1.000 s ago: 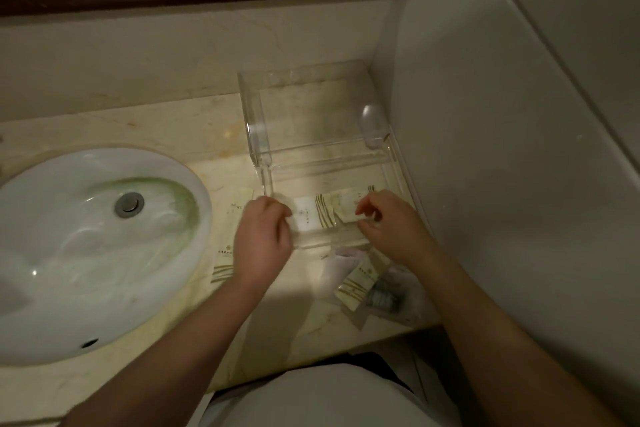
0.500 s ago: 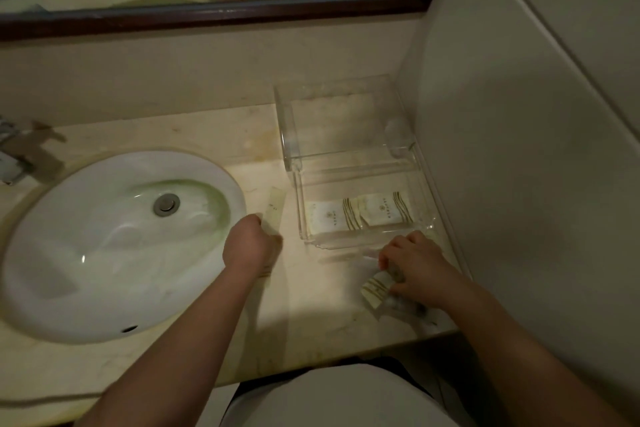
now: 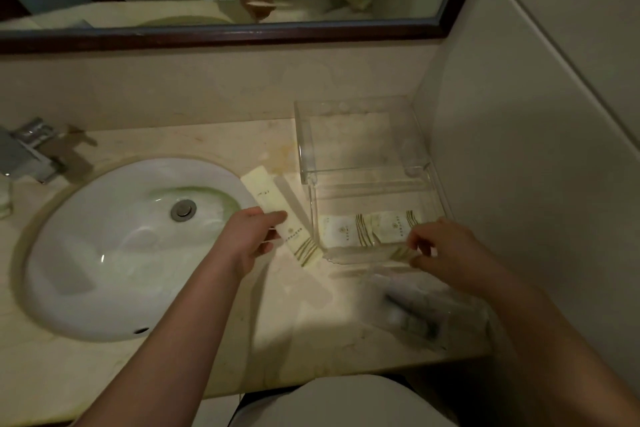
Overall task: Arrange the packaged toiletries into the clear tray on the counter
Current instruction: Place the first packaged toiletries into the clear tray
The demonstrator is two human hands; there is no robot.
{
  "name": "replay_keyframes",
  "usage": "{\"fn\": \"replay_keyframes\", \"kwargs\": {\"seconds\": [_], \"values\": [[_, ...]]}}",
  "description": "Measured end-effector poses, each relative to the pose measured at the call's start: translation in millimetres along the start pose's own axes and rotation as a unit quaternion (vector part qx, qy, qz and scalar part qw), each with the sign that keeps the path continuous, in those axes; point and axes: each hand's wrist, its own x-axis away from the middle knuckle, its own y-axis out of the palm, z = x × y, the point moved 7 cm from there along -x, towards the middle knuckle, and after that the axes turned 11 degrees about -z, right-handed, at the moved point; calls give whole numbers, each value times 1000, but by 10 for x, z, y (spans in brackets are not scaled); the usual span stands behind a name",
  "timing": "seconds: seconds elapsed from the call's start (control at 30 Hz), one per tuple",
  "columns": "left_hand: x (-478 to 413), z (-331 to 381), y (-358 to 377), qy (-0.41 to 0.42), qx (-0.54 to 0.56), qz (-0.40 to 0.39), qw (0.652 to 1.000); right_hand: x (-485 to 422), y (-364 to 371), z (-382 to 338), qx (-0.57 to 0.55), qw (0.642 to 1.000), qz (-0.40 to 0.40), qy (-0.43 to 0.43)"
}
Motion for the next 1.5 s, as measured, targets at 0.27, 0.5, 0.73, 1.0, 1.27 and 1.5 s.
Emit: {"fn": "replay_keyframes", "kwargs": {"seconds": [0.27,0.5,0.73,1.0,1.27,1.5], "values": [[-49,223,367,75,136,-10,988,170,-644,142,-452,849,275,7],[-285,-65,785,-3,198,37,979,-161,-196,409,-756,584,283,83],[-512,-298,1273,-59,259,80,961,-519,31,419,-830,492,237,115],[-819,-406,1558,-148,302,87,938,-846,47,573,-812,523,208,153],[-903,-421,1622,-157,329,87,927,-1232,252,550,-798,556,122,196],[-858,-247,1613,-152,324,53,932,-1297,286,379,-749,626,52,209]]}}
